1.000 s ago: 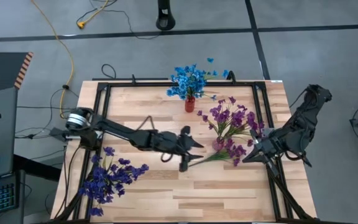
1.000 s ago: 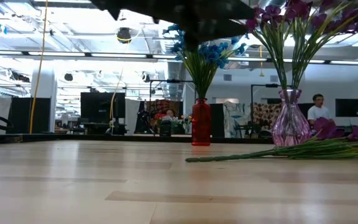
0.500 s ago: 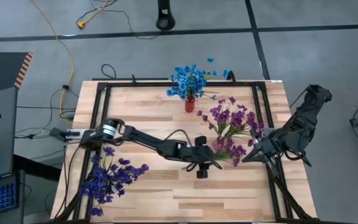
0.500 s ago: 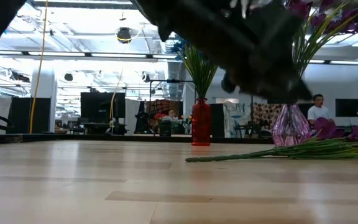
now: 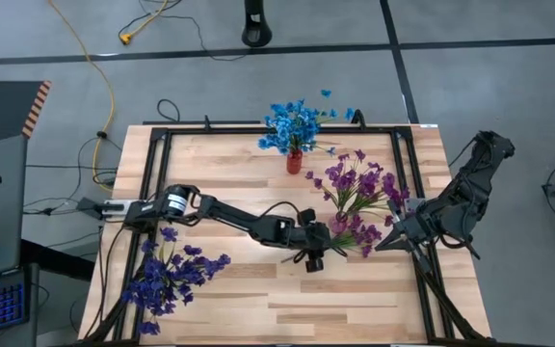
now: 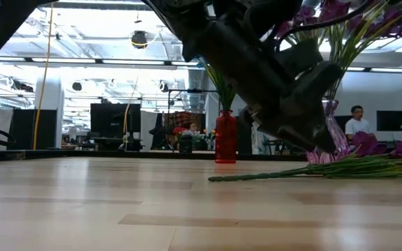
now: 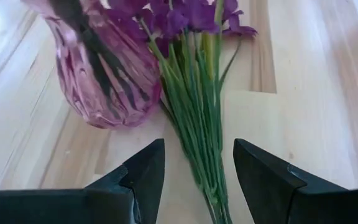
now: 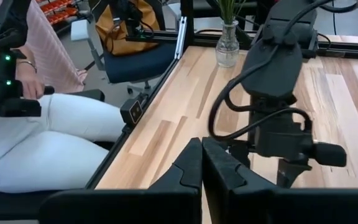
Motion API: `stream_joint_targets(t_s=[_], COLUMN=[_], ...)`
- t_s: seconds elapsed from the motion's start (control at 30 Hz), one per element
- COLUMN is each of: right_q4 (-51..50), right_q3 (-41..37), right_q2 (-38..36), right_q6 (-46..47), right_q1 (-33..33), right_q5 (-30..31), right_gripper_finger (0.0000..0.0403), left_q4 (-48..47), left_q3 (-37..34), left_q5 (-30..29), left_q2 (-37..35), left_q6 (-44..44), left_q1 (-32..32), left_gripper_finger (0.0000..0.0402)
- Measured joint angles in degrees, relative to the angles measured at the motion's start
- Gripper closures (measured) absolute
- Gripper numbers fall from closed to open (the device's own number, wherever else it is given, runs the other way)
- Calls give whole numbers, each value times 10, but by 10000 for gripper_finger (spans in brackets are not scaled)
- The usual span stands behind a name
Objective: Sort flowers into vase by color
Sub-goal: Put the violet flowers into the violet vase
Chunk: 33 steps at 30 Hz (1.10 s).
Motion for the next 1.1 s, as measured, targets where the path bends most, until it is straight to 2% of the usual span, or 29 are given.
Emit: stream_joint_targets(t_s=[0.43, 0.6, 0.73, 1.0, 1.1], right_q4=[-13, -13, -12, -12, -11], right_q3=[0, 0, 0, 0, 0], right_q2=[0, 2, 4, 3, 3], right_q6=[0, 0, 0, 11, 11], right_q1=[0, 0, 0, 0, 0], right_q5=[-1, -1, -1, -1, -1], right_gripper_finger=[371, 371, 371, 371, 371], left_q4=[15, -2, -2, -12, -17], left_q3=[1, 2, 1, 5, 12], left_q5=[34, 29, 24, 14, 15], left_q2=[35, 36, 36, 36, 37], left_q6=[-59, -66, -64, -65, -64], left_q1=[5, 5, 5, 6, 6], left_gripper_finger=[223, 229, 265, 384, 393])
